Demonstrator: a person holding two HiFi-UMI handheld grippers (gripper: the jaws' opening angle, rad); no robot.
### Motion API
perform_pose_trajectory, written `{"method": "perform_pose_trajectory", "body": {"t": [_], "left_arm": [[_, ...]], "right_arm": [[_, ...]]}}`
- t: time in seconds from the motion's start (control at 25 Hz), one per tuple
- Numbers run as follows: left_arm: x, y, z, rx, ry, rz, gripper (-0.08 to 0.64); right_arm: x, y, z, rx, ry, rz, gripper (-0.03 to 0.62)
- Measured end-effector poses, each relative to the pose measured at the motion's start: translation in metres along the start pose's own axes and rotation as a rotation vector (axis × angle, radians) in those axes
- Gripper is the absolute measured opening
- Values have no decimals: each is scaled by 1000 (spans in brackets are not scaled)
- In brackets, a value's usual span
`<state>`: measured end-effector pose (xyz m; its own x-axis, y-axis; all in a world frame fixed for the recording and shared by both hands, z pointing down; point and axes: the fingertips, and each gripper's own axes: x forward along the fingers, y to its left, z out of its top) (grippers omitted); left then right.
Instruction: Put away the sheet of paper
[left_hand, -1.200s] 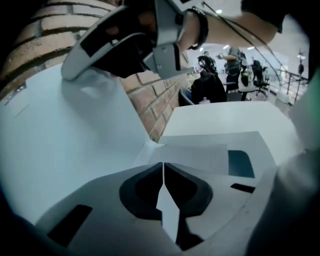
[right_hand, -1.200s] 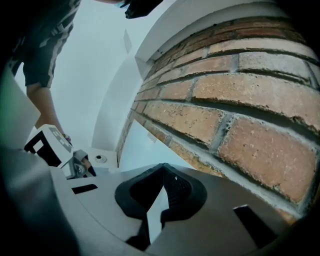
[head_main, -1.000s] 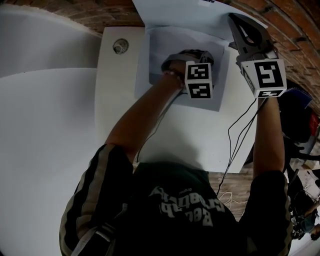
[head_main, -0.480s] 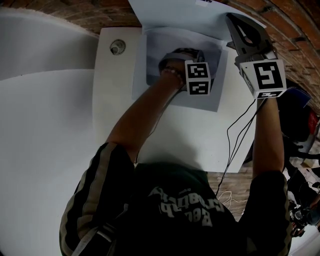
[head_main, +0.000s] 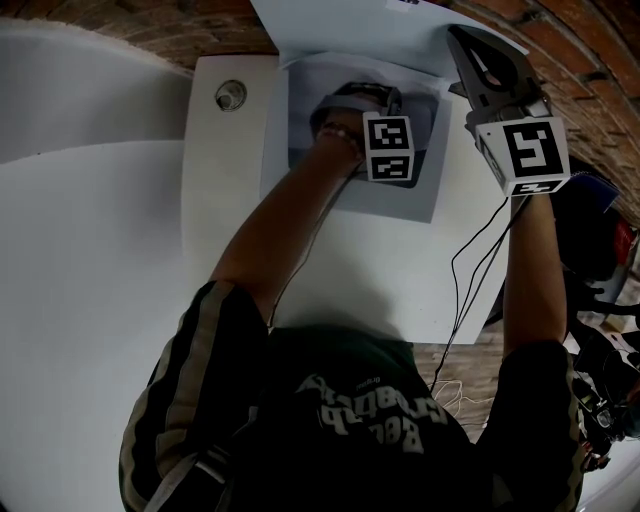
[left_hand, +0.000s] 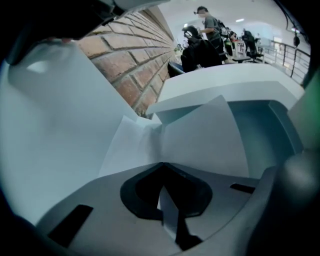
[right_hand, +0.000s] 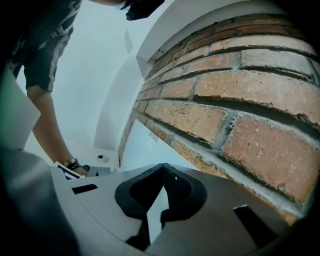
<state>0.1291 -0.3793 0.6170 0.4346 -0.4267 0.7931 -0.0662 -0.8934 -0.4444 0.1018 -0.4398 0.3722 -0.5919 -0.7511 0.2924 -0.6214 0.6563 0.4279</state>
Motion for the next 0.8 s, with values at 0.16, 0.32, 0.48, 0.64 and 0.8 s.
{"method": "perform_pose_trajectory", "body": {"t": [0.16, 0.32, 0.48, 0.64, 0.8], "left_arm": [[-2, 1, -1, -18, -2, 13, 3], [2, 10, -8, 66, 41, 70, 3], [2, 9, -10, 156, 71, 107, 3], [-1, 10, -18, 326, 158, 171, 3], [-3, 10, -24, 292, 141, 169, 3]], "right_arm": [[0, 0, -1, 6, 0, 2, -6], [0, 0, -4, 16, 8, 0, -6], [0, 0, -3, 17, 8, 4, -6], [0, 0, -3, 15, 11, 9, -6], [1, 1, -2, 20, 2, 13, -6]]}}
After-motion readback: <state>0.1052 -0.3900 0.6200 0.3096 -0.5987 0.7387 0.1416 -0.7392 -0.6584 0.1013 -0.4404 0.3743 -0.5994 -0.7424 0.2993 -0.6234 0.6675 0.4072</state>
